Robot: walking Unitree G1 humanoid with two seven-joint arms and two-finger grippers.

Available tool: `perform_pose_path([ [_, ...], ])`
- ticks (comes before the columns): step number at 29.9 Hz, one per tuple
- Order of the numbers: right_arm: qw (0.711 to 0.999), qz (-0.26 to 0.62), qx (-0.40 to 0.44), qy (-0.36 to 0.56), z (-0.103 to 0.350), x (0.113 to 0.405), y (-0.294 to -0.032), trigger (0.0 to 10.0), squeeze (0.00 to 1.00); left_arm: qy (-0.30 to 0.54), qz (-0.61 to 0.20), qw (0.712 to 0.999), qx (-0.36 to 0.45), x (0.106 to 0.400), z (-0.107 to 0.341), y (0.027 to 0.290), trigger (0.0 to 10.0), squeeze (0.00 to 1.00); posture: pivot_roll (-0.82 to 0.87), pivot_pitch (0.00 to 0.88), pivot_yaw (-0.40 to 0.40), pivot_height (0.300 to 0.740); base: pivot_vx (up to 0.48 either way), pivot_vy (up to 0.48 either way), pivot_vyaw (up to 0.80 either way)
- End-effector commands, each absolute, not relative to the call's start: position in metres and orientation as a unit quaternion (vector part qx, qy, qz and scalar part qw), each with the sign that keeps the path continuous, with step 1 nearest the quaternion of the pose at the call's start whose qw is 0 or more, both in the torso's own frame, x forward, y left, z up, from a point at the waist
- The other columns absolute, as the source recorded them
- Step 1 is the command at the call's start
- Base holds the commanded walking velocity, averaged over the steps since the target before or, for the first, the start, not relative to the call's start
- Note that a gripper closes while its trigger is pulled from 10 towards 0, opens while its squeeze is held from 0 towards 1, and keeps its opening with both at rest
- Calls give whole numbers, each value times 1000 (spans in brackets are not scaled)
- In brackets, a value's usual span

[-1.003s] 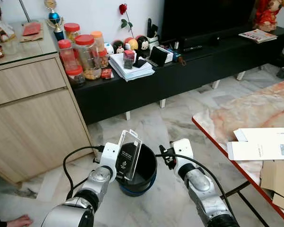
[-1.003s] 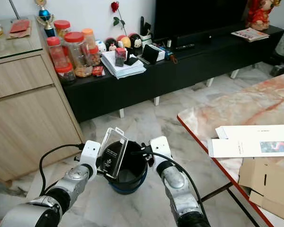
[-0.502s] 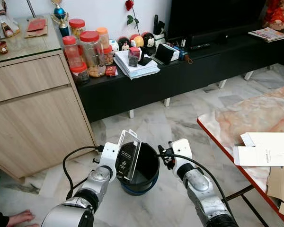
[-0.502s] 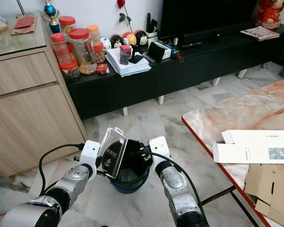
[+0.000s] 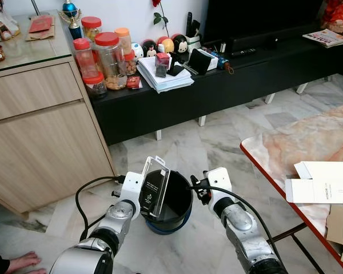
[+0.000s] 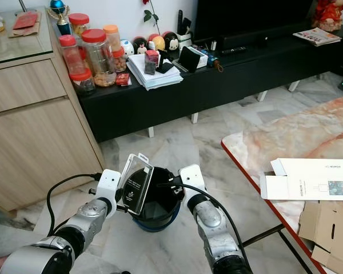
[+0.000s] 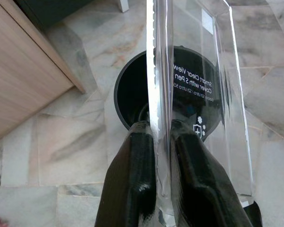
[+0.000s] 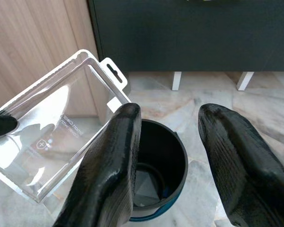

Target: Picking trash to rubbish bin

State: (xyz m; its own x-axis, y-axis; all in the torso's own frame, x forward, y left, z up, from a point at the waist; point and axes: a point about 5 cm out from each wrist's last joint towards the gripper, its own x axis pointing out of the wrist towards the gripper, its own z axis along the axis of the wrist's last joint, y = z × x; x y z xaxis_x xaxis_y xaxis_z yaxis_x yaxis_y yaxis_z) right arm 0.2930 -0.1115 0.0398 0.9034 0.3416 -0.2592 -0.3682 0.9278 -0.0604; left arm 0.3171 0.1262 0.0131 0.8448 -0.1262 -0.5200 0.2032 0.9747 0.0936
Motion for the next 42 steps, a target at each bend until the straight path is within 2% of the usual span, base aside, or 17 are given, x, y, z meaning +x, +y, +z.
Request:
perform_pose_path([
  [1, 973, 187, -56, 121, 41, 294, -110, 10000, 0, 256, -82, 960, 76, 320, 17, 128, 10000, 0, 135, 45, 7, 740, 0, 0, 0],
  [16, 972, 195, -60, 116, 42, 293, -107, 10000, 0, 256, -82, 960, 75, 320, 17, 127, 10000, 0, 136, 44, 6, 740, 0, 0, 160],
  [42, 972, 195, -61, 115, 43, 294, -107, 10000, 0, 253, -83, 961, 75, 320, 17, 126, 10000, 0, 136, 43, 3, 740, 272, 0, 0],
])
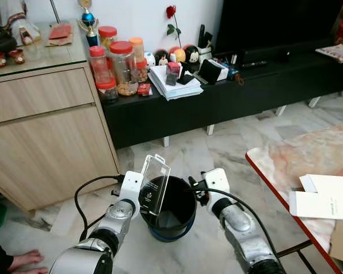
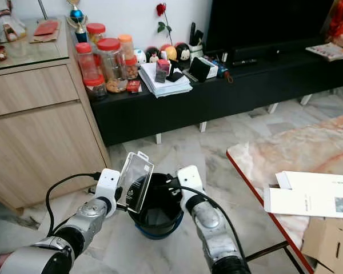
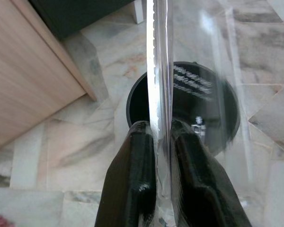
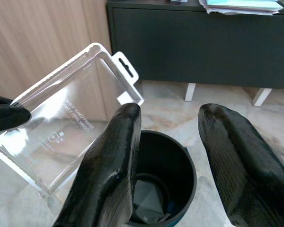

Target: Picking trash to rubbish bin

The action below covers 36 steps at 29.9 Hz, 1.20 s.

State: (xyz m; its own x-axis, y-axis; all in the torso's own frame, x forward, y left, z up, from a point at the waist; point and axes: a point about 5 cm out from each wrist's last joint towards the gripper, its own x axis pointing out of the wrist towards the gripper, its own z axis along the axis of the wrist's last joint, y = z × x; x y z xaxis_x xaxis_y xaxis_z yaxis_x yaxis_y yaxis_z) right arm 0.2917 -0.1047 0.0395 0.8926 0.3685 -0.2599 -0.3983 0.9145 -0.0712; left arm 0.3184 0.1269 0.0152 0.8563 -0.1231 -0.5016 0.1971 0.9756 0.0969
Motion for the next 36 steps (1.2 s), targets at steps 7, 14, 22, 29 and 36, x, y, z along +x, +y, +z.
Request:
perform_pose_path([
  [7, 971, 198, -62, 115, 43, 294, -106, 10000, 0, 252, -85, 961, 75, 320, 17, 126, 10000, 0, 135, 43, 3, 740, 305, 0, 0],
  [14, 970, 206, -71, 111, 43, 293, -105, 10000, 0, 252, -85, 961, 75, 320, 17, 125, 10000, 0, 136, 43, 3, 740, 304, 0, 0],
  [22, 970, 206, -71, 111, 43, 293, -105, 10000, 0, 252, -85, 961, 75, 320, 17, 125, 10000, 0, 136, 43, 3, 740, 304, 0, 0],
  [29, 970, 206, -71, 111, 43, 293, -105, 10000, 0, 252, -85, 961, 75, 320, 17, 125, 10000, 0, 136, 43, 3, 740, 304, 0, 0],
  [36, 970, 206, -71, 111, 43, 293, -105, 10000, 0, 252, -85, 961, 75, 320, 17, 125, 10000, 0, 136, 43, 3, 740, 304, 0, 0],
])
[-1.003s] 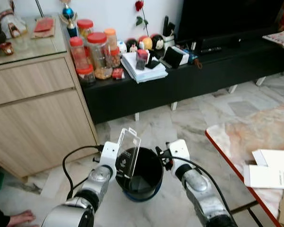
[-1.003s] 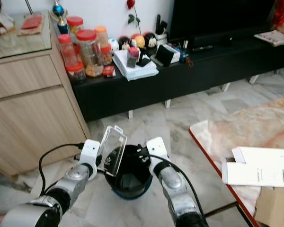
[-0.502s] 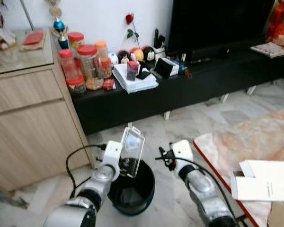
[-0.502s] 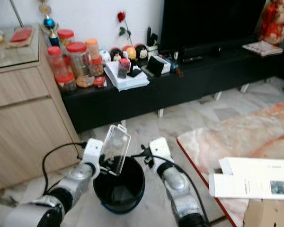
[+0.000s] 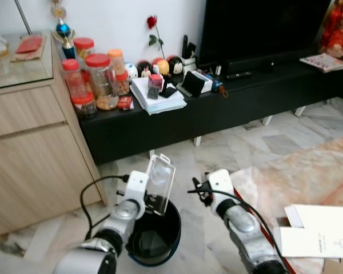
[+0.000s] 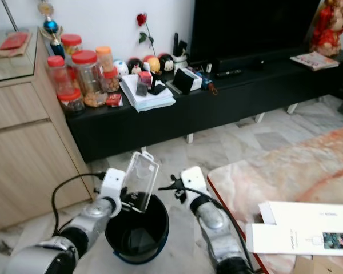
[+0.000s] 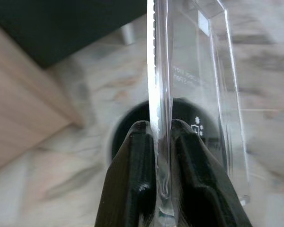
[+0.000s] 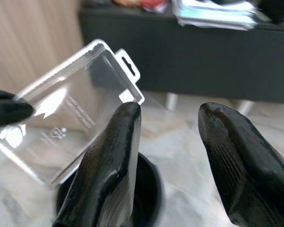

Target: Picking trash to rubbish bin

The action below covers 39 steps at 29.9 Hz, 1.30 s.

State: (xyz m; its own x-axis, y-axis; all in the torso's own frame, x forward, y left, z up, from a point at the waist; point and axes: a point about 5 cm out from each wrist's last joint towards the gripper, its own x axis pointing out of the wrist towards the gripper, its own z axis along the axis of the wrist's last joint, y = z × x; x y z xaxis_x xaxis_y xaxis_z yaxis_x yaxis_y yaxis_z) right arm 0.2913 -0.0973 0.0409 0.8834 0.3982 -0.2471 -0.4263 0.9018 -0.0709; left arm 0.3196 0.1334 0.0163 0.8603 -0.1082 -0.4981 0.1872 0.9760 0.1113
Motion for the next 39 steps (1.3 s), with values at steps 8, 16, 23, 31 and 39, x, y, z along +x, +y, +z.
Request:
perform_pose_path([
  [8, 970, 208, -69, 110, 43, 293, -104, 10000, 0, 249, -87, 962, 69, 320, 17, 124, 10000, 0, 138, 41, 4, 740, 266, 0, 0],
  [16, 970, 207, -64, 110, 42, 293, -103, 10000, 0, 241, -89, 964, 63, 321, 19, 122, 10000, 0, 137, 41, 4, 740, 0, 0, 0],
  [23, 972, 200, -68, 102, 44, 294, -105, 10000, 0, 237, -88, 966, 60, 321, 20, 122, 10000, 0, 138, 41, 4, 740, 0, 0, 0],
  [31, 972, 201, -66, 103, 44, 294, -105, 10000, 0, 235, -86, 966, 62, 321, 20, 123, 10000, 0, 137, 41, 5, 740, 0, 0, 586],
  [39, 972, 203, -65, 103, 43, 294, -105, 10000, 0, 236, -84, 966, 63, 321, 20, 123, 10000, 0, 138, 41, 4, 740, 0, 0, 586],
])
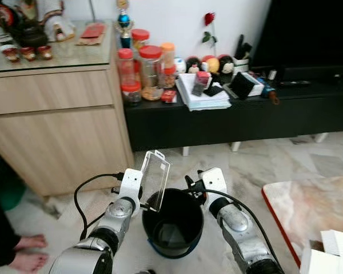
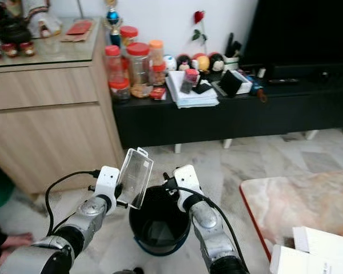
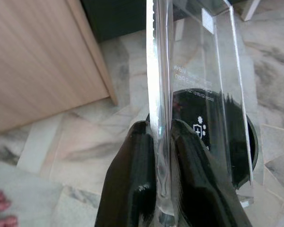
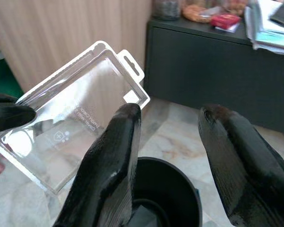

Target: Picking trash to rubbish bin

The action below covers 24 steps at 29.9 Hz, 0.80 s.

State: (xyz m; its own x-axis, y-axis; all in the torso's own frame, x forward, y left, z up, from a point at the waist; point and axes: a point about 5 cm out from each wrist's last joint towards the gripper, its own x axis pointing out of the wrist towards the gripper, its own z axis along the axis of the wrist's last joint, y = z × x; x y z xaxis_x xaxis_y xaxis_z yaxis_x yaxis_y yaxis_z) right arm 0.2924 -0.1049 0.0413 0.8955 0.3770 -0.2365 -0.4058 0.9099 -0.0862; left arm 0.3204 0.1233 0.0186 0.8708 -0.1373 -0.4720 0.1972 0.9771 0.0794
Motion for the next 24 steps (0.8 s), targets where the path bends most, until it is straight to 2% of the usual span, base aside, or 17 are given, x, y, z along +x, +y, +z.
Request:
perform_pose_path([
  [1, 972, 203, -65, 103, 43, 294, -105, 10000, 0, 236, -84, 966, 63, 321, 20, 123, 10000, 0, 138, 41, 4, 740, 0, 0, 563],
  [7, 972, 203, -65, 104, 44, 294, -105, 10000, 0, 237, -84, 966, 62, 321, 20, 123, 10000, 0, 138, 40, 3, 740, 0, 0, 453],
  [13, 974, 194, -61, 103, 42, 295, -107, 10000, 0, 226, -85, 968, 74, 322, 21, 133, 10000, 0, 138, 39, 0, 740, 0, 0, 0],
  [14, 977, 179, -61, 102, 41, 296, -111, 10000, 0, 211, -95, 968, 100, 322, 23, 136, 10000, 0, 137, 39, 1, 740, 0, 0, 0],
  [18, 986, 123, -56, 101, 35, 298, -129, 10000, 0, 182, -80, 975, 101, 321, 25, 145, 10000, 0, 139, 39, 3, 740, 0, 0, 0],
  [22, 987, 61, -59, 140, 21, 296, -152, 10000, 0, 184, -76, 974, 110, 316, 21, 153, 10000, 0, 142, 40, 4, 740, 0, 0, 0],
  [24, 984, 58, -63, 157, 14, 292, -157, 10000, 0, 186, -74, 973, 112, 315, 20, 156, 10000, 0, 143, 40, 0, 740, 0, 0, 0],
])
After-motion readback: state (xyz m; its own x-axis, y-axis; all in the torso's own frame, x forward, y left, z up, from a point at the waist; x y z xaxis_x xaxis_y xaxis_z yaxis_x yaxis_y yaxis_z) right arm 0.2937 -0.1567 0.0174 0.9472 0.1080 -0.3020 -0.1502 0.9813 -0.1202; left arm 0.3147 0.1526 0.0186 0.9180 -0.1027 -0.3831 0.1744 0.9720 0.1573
